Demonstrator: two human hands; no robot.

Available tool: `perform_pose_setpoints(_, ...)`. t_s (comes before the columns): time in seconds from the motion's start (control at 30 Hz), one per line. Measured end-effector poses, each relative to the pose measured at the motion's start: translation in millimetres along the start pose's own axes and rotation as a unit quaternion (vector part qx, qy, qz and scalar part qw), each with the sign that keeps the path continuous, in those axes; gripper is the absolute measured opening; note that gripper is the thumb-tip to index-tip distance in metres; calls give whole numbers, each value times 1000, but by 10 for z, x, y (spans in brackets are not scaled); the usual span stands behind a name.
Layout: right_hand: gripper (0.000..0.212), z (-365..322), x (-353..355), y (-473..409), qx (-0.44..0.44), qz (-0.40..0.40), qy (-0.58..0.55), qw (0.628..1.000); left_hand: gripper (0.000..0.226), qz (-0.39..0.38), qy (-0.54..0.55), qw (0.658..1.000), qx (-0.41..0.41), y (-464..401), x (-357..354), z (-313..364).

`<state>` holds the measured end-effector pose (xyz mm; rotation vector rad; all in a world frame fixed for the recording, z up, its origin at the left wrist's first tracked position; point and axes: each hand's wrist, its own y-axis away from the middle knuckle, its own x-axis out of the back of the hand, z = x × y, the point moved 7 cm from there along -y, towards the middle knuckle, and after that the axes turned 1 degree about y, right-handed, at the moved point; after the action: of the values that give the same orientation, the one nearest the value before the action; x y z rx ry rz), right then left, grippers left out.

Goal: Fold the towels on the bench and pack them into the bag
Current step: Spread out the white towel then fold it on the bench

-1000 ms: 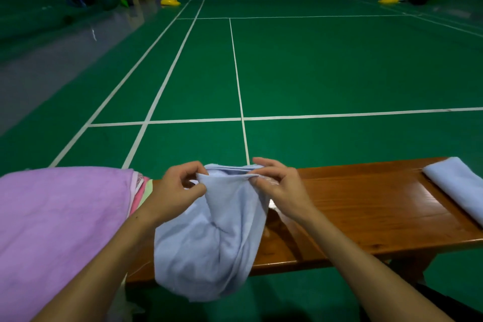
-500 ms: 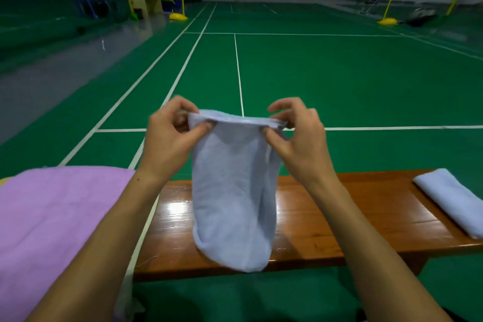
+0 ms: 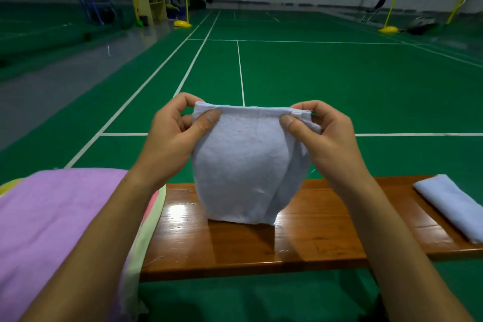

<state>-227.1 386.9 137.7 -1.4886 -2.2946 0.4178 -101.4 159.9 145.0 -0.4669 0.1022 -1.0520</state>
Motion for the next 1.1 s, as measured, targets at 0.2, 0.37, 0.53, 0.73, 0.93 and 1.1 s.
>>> perform_pose_setpoints(0.2,20,-136,75,85,-15,34,-74,997,24,18,56,998,-1,31,57,137)
perform_pose_setpoints(0.37,29,341,39,-18,-62,39,-18,997,25,-4,18,998,54,-63,-12,-336)
perform_pose_setpoints(0.53,19,1349,-235,-141,-128,4,80,989,26,-11,-34,989,143,-120,-90,-1351)
perform_pose_setpoints(0.73,17,2208,-533,-275,-186,9,134,973,23,25,-128,971,200,-146,-59,-2184)
perform_pose_setpoints(0.93,39,2323,-574,-258,-190,48,156,968,31,44,-183,961,205,-165,4,-2290)
perform_pose_setpoints(1.1,25,2181,-446,-103,-183,13,174,968,27,-14,-205,961,184,32,34,-2212)
